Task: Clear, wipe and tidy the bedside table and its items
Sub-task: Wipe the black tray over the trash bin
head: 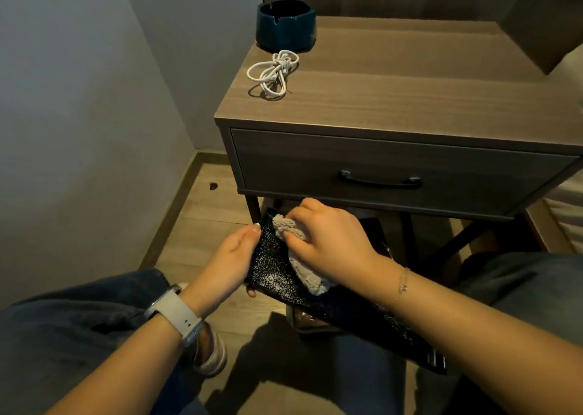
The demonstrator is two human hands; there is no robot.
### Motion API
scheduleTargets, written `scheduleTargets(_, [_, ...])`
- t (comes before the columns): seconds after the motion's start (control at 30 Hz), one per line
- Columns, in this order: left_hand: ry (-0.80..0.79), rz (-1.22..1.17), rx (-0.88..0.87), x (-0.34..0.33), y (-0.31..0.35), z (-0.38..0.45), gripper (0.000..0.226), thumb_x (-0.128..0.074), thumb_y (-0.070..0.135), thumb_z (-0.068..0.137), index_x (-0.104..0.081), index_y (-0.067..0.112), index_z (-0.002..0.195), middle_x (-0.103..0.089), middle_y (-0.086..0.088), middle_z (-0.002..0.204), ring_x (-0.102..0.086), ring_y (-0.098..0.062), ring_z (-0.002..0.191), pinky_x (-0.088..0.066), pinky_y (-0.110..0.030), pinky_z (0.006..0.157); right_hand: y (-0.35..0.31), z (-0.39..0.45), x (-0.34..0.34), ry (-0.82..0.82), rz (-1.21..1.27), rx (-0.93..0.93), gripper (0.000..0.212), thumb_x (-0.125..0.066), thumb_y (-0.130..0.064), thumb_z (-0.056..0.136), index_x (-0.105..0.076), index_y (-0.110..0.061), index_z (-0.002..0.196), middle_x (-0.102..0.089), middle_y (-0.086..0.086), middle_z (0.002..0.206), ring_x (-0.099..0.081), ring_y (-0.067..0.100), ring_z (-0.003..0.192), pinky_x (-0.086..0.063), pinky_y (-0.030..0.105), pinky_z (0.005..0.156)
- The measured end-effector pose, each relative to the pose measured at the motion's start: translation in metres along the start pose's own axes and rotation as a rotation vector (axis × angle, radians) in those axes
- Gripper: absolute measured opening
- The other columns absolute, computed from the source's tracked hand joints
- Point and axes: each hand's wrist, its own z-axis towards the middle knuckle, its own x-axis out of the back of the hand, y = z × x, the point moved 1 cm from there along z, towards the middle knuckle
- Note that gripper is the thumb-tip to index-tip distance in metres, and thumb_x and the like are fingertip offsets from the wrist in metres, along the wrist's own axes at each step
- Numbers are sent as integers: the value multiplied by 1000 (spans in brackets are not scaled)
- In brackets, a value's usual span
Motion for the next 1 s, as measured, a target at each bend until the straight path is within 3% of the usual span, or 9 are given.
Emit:
scheduleTargets(0.17, [-41, -13, 48, -6, -8, 7, 28, -32, 28, 104, -59, 21, 99, -64, 1, 68, -65, -14, 55, -48, -28, 38, -11, 8, -24, 57, -13, -42, 26, -52, -32, 90, -67, -17, 104, -57, 1, 98, -61, 25, 85, -46, 35, 61])
scheduleTargets(0.3, [-54, -20, 42, -2, -17, 8, 30, -30, 34, 103, -57, 26, 112, -71, -6, 89, -71, -20, 76, -55, -45, 64, -18, 10, -38, 50, 63, -37, 23, -55, -27, 88, -68, -15, 102, -57, 2, 97, -61, 24, 83, -45, 33, 61])
scheduleTargets(0.4, [-46, -28, 63, 1, -23, 8, 31, -30, 35, 103, -58, 26, 112, -69, -14, 100, -70, -26, 85, -52, -55, 80, -18, 6, -44, -3, 133, 10, 23, -57, -26, 87, -69, -16, 105, -56, 0, 95, -60, 21, 81, -39, 28, 61])
scheduleTargets(0.5, [-13, -36, 77, 4, -28, 10, 32, -32, 34, 103, -60, 19, 108, -68, -17, 101, -70, -27, 85, -54, -51, 77, -19, -1, -44, -61, 192, 92, 26, -58, -27, 87, -69, -20, 110, -55, -3, 95, -58, 16, 82, -43, 28, 62])
scheduleTargets(0.6, [-4, -10, 58, 7, -29, 14, 34, -32, 33, 103, -61, 15, 104, -67, -13, 93, -68, -21, 81, -55, -31, 65, -22, -2, -37, -193, 254, 196, 26, -58, -28, 87, -68, -27, 112, -54, -8, 97, -55, 10, 86, -46, 29, 67])
scheduleTargets(0.67, [-2, 4, 24, 8, -29, 16, 36, -33, 32, 103, -62, 11, 103, -65, -17, 92, -64, -22, 85, -52, -31, 74, -22, -2, -31, -261, 277, 202, 29, -59, -29, 87, -67, -30, 114, -53, -11, 100, -55, 8, 88, -49, 32, 71])
scheduleTargets(0.73, [-14, -3, 15, 9, -29, 17, 37, -33, 33, 103, -62, 10, 103, -65, -18, 91, -63, -23, 86, -49, -38, 77, -16, -1, -24, -235, 286, 115, 29, -60, -30, 86, -67, -29, 115, -54, -11, 100, -57, 9, 89, -49, 35, 74])
scheduleTargets(0.9, [-27, -58, 9, 8, -26, 16, 31, -31, 32, 104, -62, 24, 107, -71, 5, 76, -68, -12, 64, -49, -22, 42, 6, 12, -13, -29, 181, -122, 28, -59, -32, 87, -67, -26, 113, -58, -5, 104, -60, 19, 97, -49, 36, 76])
scheduleTargets(1.0, [-19, -53, 7, 7, -28, 16, 32, -30, 35, 104, -61, 27, 110, -72, -3, 94, -70, -18, 82, -55, -29, 56, -4, 18, -22, -19, 50, -102, 27, -56, -32, 88, -66, -23, 112, -60, -3, 105, -61, 22, 95, -50, 35, 71])
